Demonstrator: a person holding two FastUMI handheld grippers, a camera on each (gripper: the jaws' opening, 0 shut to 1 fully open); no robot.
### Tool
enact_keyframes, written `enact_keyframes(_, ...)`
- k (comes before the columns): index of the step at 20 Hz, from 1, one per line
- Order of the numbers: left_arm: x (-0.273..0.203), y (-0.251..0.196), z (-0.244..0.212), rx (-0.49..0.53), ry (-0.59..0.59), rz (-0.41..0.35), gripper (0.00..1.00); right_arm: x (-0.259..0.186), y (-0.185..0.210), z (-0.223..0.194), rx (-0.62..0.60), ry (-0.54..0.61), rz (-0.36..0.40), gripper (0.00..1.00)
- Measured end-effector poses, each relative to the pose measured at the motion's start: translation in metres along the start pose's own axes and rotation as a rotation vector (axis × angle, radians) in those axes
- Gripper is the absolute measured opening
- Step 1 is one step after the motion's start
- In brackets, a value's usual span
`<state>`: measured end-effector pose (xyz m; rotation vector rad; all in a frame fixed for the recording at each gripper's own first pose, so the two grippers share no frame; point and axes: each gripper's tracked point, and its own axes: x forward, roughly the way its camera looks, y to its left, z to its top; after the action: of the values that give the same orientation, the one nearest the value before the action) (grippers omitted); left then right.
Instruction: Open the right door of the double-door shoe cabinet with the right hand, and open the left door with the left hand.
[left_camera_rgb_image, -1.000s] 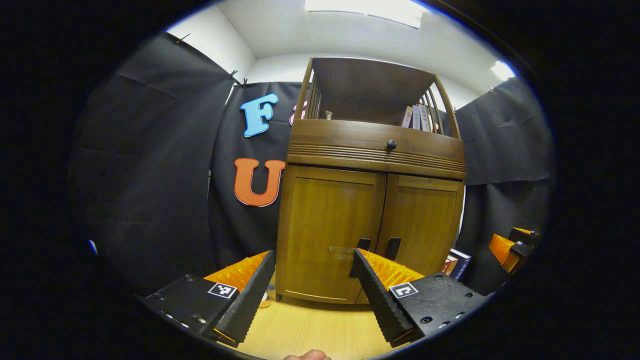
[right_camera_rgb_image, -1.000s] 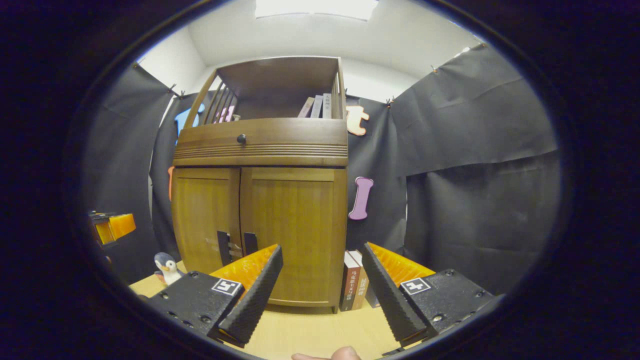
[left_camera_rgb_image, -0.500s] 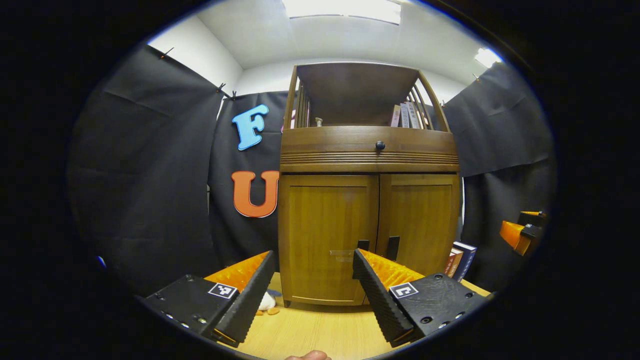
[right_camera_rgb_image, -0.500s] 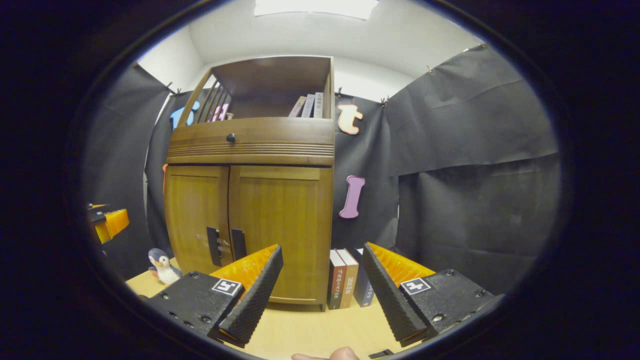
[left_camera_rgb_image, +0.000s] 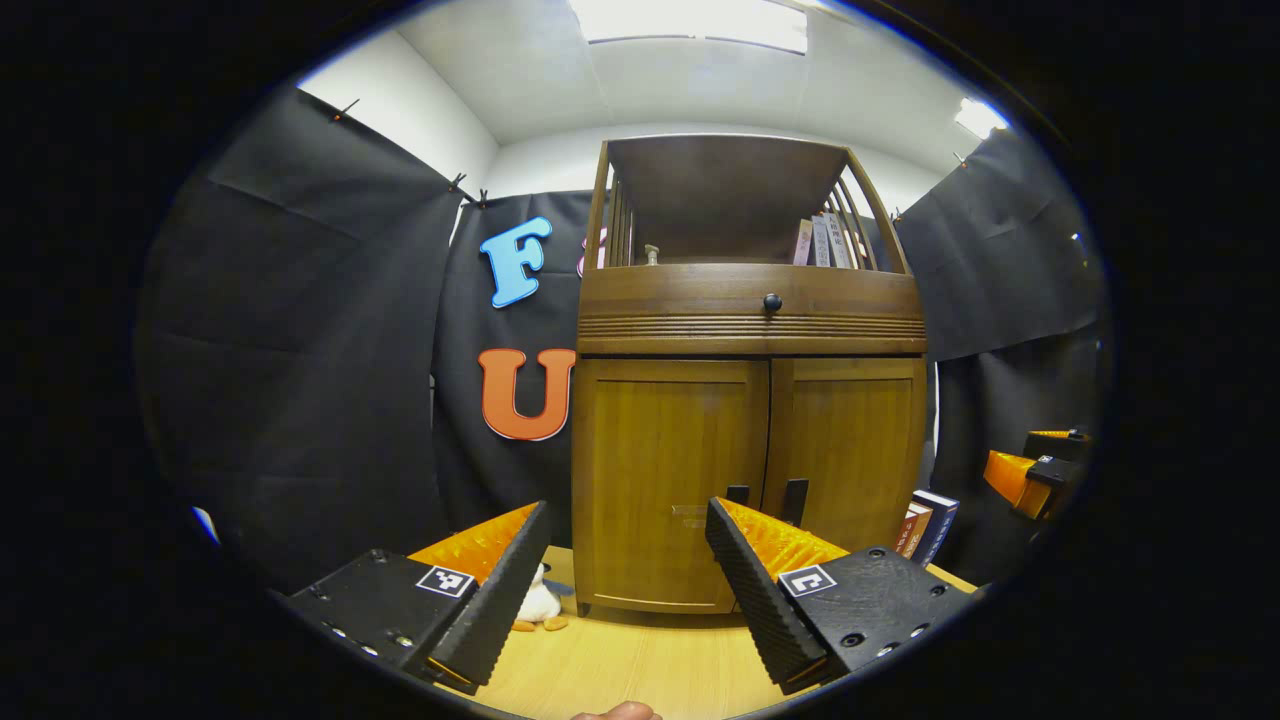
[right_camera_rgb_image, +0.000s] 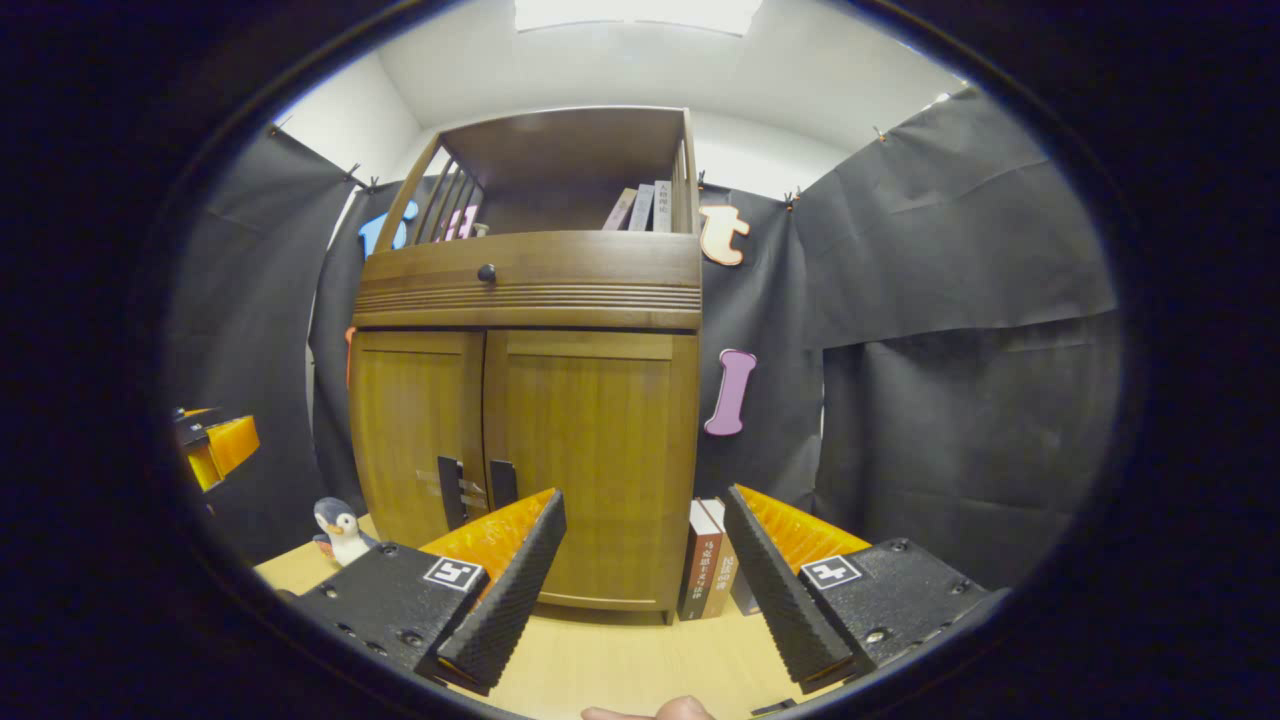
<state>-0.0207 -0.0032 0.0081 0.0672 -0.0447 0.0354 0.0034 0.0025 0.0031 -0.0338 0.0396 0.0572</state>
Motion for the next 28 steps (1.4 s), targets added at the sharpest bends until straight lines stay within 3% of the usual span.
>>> enact_keyframes(9, 0.0, 0.029, -0.002, 0.003, 0.018, 0.024, 0.95, 0.031, 0.032, -0.007, -0.002, 0.006, 0.009, 1.0)
enact_keyframes(16, 0.003, 0.054, -0.002, 0.034, 0.015, 0.047, 0.95, 0.067, 0.077, -0.012, -0.013, 0.024, 0.062, 1.0)
enact_keyframes(28, 0.009, 0.071, -0.009, 0.037, 0.025, 0.101, 0.95, 0.149, 0.127, -0.073, 0.014, 0.217, 0.135, 0.98)
